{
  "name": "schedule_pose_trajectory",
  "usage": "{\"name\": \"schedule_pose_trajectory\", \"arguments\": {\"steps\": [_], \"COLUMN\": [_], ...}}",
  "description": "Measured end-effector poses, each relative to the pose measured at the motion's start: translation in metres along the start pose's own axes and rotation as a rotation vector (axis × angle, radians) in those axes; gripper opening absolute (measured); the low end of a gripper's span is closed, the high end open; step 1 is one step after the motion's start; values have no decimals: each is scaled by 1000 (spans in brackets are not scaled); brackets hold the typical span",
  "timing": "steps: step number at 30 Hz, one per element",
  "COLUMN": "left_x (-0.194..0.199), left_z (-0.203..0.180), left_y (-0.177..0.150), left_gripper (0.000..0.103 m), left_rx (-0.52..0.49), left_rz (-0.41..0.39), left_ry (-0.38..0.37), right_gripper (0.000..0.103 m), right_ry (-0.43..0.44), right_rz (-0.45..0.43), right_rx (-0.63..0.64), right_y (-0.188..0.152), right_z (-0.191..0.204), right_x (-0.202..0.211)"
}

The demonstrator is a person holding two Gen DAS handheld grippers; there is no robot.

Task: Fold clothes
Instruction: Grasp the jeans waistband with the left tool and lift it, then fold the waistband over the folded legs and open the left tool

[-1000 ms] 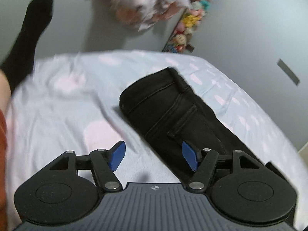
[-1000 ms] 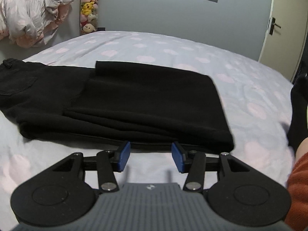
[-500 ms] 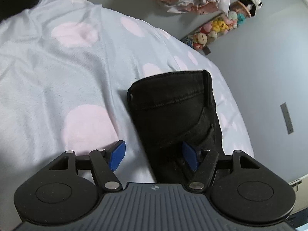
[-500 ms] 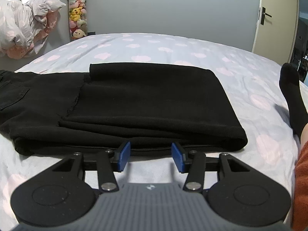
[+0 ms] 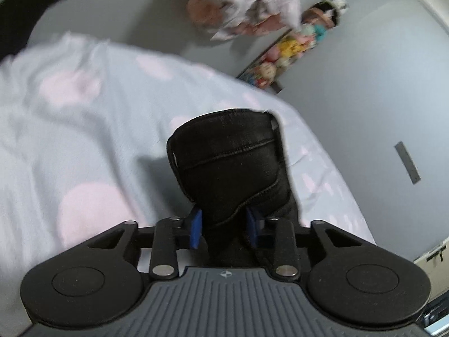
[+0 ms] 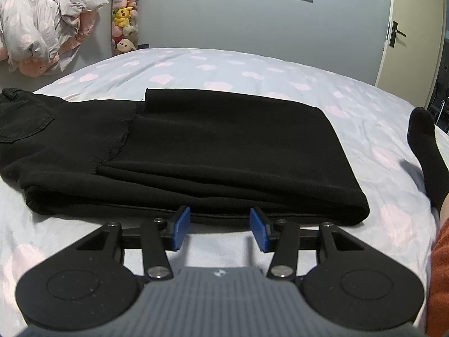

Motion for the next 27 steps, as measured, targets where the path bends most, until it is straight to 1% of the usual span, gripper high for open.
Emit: {"name": "schedule_pose_trajectory", "arguments": {"steps": [1,7,10,14,16,19,23,25,27], "left_x": [6,38,54,73,81,89,91,89,85], "left_z": [-8,-57,-87,-137,-163,-196,-234,-248,-257], "left_y": [3,9,4,-17,-32,-66,-117,-143,-172], "left_gripper": [25,17,15,14,13,13,12,12,12], "left_rx": [-20,-112,-204,-357,-428,-540,-691,-773,-838], "left_rz": [-18,-80,-105,-110,-98,-78,-13,22,76], "left_ry": [-24,-154,-223,-322,-376,-437,-501,-518,-528], "right_gripper": [50,50,49,48,47,45,45,45,45], "right_ry": [0,2,6,13,17,10,-21,-62,-116], "right_rz": [-2,-6,-13,-23,-28,-34,-34,-34,-34], "right_rx": [2,-4,-8,-15,-18,-32,-51,-49,-48], "right_y": [0,0,2,5,7,13,25,28,29], "right_z": [0,-3,-5,-7,-9,-15,-33,-45,-58], "right_x": [1,4,7,11,13,17,23,24,24]}}
Point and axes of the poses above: each gripper's, at about its wrist camera, not at the fingertips, and x roughly against the way its jaws point, z to its left, y to its top, the point moved 3 cm from there along -x, roughly the way its jaws point, and after that the axes turned 5 degrees about -z, right-handed, at the moved point
